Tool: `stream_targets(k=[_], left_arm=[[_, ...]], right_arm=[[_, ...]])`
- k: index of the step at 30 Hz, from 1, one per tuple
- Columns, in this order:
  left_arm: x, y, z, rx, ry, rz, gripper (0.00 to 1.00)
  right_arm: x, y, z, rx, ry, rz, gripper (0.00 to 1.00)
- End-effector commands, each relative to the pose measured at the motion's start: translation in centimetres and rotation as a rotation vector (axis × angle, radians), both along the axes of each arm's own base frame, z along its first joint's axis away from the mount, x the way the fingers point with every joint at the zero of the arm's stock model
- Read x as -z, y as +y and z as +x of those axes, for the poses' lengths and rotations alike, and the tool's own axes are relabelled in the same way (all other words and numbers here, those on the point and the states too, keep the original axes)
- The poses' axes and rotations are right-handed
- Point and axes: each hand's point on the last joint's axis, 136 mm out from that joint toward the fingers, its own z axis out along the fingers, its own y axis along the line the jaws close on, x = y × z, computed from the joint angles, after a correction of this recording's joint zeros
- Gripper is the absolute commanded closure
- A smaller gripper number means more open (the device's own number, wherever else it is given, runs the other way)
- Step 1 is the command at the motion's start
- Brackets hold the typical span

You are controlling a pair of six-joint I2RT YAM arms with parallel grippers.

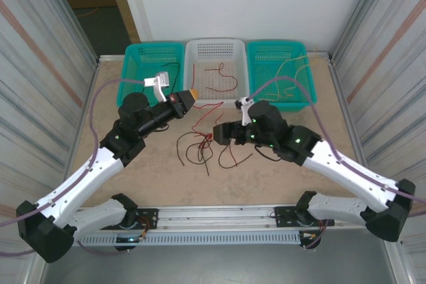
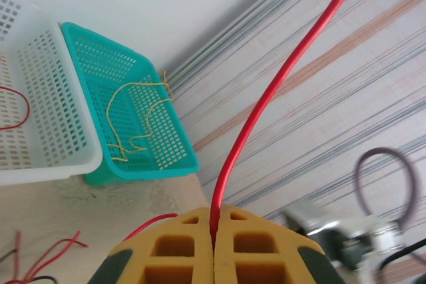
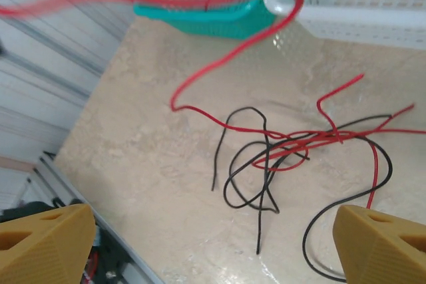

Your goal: Untangle the cables

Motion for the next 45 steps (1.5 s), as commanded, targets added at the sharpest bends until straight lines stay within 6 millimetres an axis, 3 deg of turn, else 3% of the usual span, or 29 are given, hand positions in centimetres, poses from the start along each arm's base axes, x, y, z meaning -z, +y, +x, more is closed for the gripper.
stream_targets(k=[1, 6, 11, 18, 25, 31, 33, 36, 39, 42, 45], left_arm=[[-3.0, 0.2, -0.4, -0.006, -0.012, -0.119, 1.0], [-3.5, 0.1, -0.4, -0.008, 0.008, -0.145, 1.0], [-3.4, 0.1, -0.5, -0.014, 0.03, -0.155, 1.0], [-3.9, 0.2, -0.8, -0.013, 0.028, -0.17, 1.0], [-4.7, 1.3, -0.6, -0.055, 0.012, -0.144, 1.0], [-7.5, 7.9, 0.5, -0.335, -0.027, 0.087, 1.0], [-7.8, 10.1, 0.7, -0.436, -0.021, 0.154, 1.0], [-7.7, 12.0, 0.9, -0.499, -0.027, 0.18, 1.0], [-6.7, 14.0, 1.1, -0.571, 0.024, 0.22, 1.0], [-5.9, 14.8, 1.3, -0.589, 0.049, 0.245, 1.0], [-5.2, 13.8, 1.8, -0.54, 0.062, 0.24, 1.0]], right_arm=[[-2.7, 3.1, 1.1, 0.012, -0.088, 0.165, 0.07], [-1.2, 5.4, 3.7, 0.073, -0.138, 0.159, 0.13], [-0.2, 7.5, 5.3, 0.073, -0.155, 0.144, 0.33], [2.4, 8.0, 6.5, 0.108, -0.114, 0.094, 0.61], [3.8, 6.8, 6.0, 0.114, -0.098, 0.027, 0.93], [6.5, 3.6, 4.5, 0.135, -0.031, -0.106, 0.99], [6.9, 2.4, 3.9, 0.144, -0.019, -0.135, 0.99], [7.2, 0.8, 3.2, 0.158, -0.012, -0.166, 1.0], [7.2, -0.8, 2.9, 0.185, -0.019, -0.194, 1.0], [6.3, -1.3, 2.5, 0.164, -0.02, -0.18, 1.0], [4.0, -0.7, 1.9, 0.097, -0.032, -0.164, 1.0]])
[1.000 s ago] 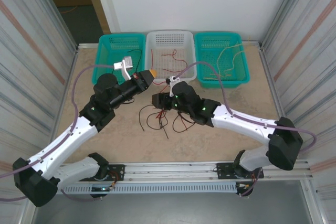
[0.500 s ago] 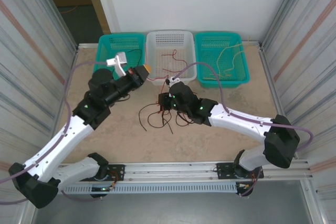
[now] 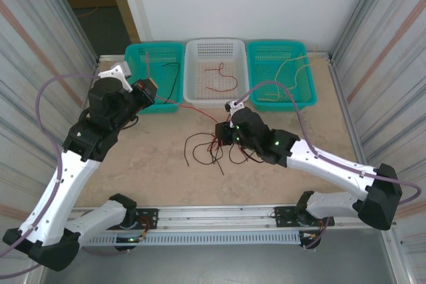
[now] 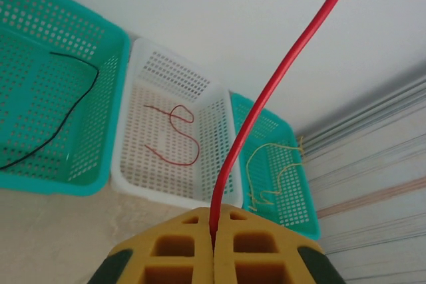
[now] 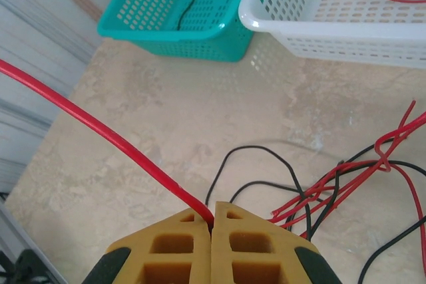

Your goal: Untangle the cables

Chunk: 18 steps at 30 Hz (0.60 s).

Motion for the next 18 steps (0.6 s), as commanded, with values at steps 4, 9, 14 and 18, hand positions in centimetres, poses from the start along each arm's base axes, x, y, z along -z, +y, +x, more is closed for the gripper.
stream_targets(k=[4, 9, 14, 18], left_arm=[[0.0, 0.1, 1.1, 0.001, -0.01, -0.021, 0.84], [4.5, -1.9, 0.9, 0.093, 0.065, -0.094, 0.45], [8.2, -6.4, -1.2, 0.256, -0.003, -0.224, 0.27], [10.9, -10.5, -3.8, 0.356, -0.053, -0.202, 0.16]], right_arm=[[-3.9, -2.0, -0.7, -0.03, -0.004, -0.103, 1.0], [-10.2, -2.0, -0.2, -0.025, -0.066, -0.045, 1.0], [-13.6, -1.9, 0.2, -0.024, -0.076, 0.026, 0.99], [-15.4, -2.2, 0.8, 0.006, -0.063, 0.093, 0.99]])
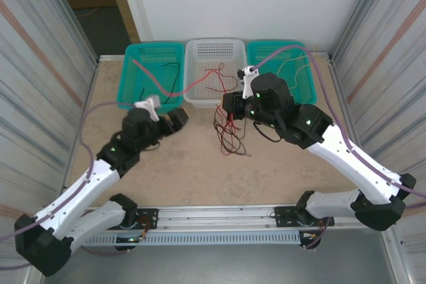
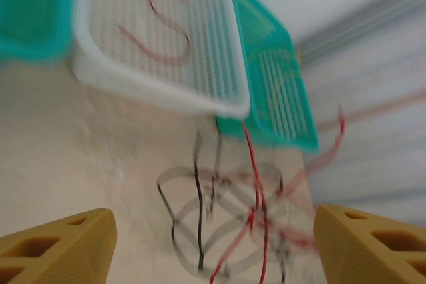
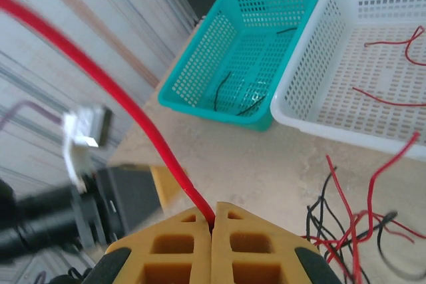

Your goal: Untangle the cables

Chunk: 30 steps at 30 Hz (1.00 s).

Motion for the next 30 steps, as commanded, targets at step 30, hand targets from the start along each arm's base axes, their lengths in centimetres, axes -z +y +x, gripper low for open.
stream_targets(k=[30], left_arm=[[-0.8, -12.4, 2.5, 0.215, -0.22, -0.207, 0.05]], right_arm=[[-10.6, 0.8, -3.0, -0.126, -0.07, 0.4, 0.98]])
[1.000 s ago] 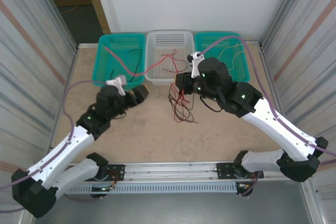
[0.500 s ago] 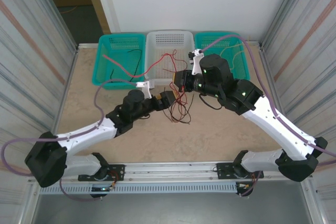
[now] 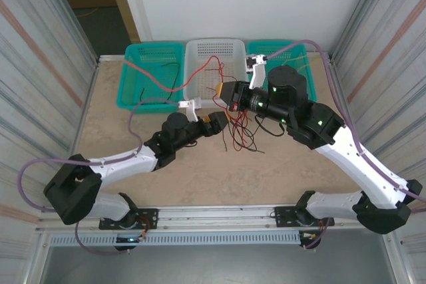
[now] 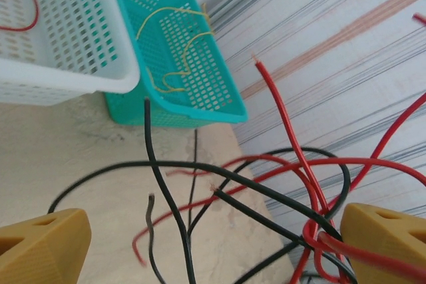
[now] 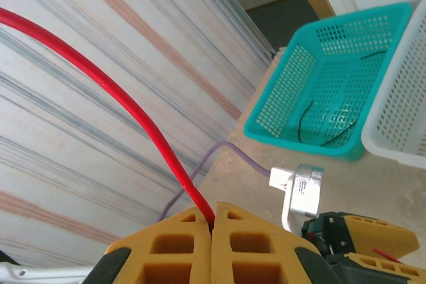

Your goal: Untangle the cables

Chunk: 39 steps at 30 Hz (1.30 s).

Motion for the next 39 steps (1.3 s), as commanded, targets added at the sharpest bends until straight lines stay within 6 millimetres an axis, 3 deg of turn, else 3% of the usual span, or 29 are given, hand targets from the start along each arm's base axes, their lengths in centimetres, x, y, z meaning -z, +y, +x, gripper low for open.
stream_targets(k=[1, 7, 12, 17, 18, 19, 22, 23, 27, 29, 34, 39], left_arm=[[-1.6, -0.8, -0.1, 0.024, -0.042, -0.047, 0.07], [-0.3, -1.4, 0.0, 0.045, 0.034, -0.047, 0.26], [0.3, -1.3, -0.3, 0.046, 0.093, -0.092, 0.4], [1.9, 0.1, -0.4, 0.004, 0.168, -0.011, 0.76], [2.4, 0.5, -0.5, -0.009, 0.181, 0.021, 0.78], [2.7, 1.0, -0.5, -0.019, 0.193, 0.051, 0.71], [3.4, 3.0, -1.2, -0.061, 0.21, 0.097, 0.32], [3.5, 3.8, -1.6, -0.08, 0.209, 0.105, 0.24], [2.8, 6.7, -3.6, -0.134, 0.161, 0.068, 0.04], [2.2, 6.9, -4.6, -0.12, 0.126, 0.045, 0.01], [-0.1, 4.6, -7.4, -0.022, -0.019, 0.022, 0.01], [-1.3, 3.2, -6.7, -0.038, -0.089, 0.069, 0.01]], right_arm=[[-4.4, -0.5, -1.3, -0.031, -0.077, 0.111, 0.98], [-4.9, -0.6, -1.6, -0.045, -0.098, 0.119, 0.98], [-3.8, -0.6, -1.4, -0.036, -0.089, 0.098, 0.98], [-2.9, -1.1, -1.0, -0.012, -0.079, 0.086, 0.98], [-2.8, -1.1, -0.9, -0.009, -0.078, 0.083, 0.98], [-2.6, -1.2, -0.8, -0.003, -0.077, 0.077, 0.98], [-2.0, -1.6, -0.1, 0.028, -0.069, 0.051, 0.99], [-1.7, -1.7, 0.1, 0.035, -0.064, 0.045, 0.99], [-0.9, -1.4, 0.5, 0.038, -0.044, 0.044, 0.99], [-0.7, -1.2, 0.7, 0.038, -0.038, 0.049, 1.0], [-0.7, -1.5, 1.2, 0.078, -0.026, 0.057, 1.0], [-1.3, -1.9, 0.9, 0.095, -0.034, 0.07, 1.0]])
